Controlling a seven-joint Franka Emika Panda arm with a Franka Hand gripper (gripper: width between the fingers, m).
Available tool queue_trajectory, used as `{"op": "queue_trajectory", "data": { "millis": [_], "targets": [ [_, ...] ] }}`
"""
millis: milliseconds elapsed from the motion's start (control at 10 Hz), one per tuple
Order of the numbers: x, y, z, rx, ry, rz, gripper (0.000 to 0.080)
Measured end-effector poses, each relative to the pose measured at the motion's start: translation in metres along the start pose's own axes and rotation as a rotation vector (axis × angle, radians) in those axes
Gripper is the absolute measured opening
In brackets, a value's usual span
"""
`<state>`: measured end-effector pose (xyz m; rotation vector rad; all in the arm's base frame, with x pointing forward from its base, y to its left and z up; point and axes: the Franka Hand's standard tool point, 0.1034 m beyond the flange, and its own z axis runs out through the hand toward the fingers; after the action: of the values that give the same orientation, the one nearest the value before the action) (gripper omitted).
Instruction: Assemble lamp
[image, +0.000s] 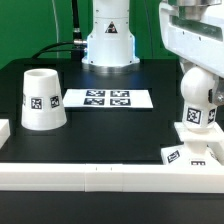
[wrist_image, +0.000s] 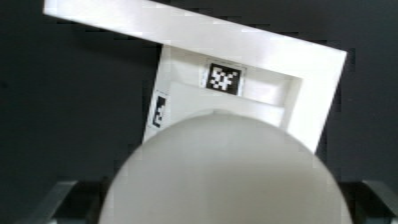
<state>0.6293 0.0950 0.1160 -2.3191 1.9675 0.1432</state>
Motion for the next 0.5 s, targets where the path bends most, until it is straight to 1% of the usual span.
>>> {"op": "queue_trajectory", "data": {
  "millis": [100, 300, 400, 500],
  "targets": [
    [-0.0008, -0.0002, 0.0, 0.001, -0.002, 0.007, 0.0577],
    [-0.0006, 0.0, 0.0003, 0.0, -0.002, -0.063, 0.0587],
    [0.0002, 0.0003, 0.0001, -0.002, -0.002, -0.102, 0.0674],
    [-0.0002, 0.0003, -0.0004, -0.005, -0.002, -0.156, 0.0692]
  ]
}}
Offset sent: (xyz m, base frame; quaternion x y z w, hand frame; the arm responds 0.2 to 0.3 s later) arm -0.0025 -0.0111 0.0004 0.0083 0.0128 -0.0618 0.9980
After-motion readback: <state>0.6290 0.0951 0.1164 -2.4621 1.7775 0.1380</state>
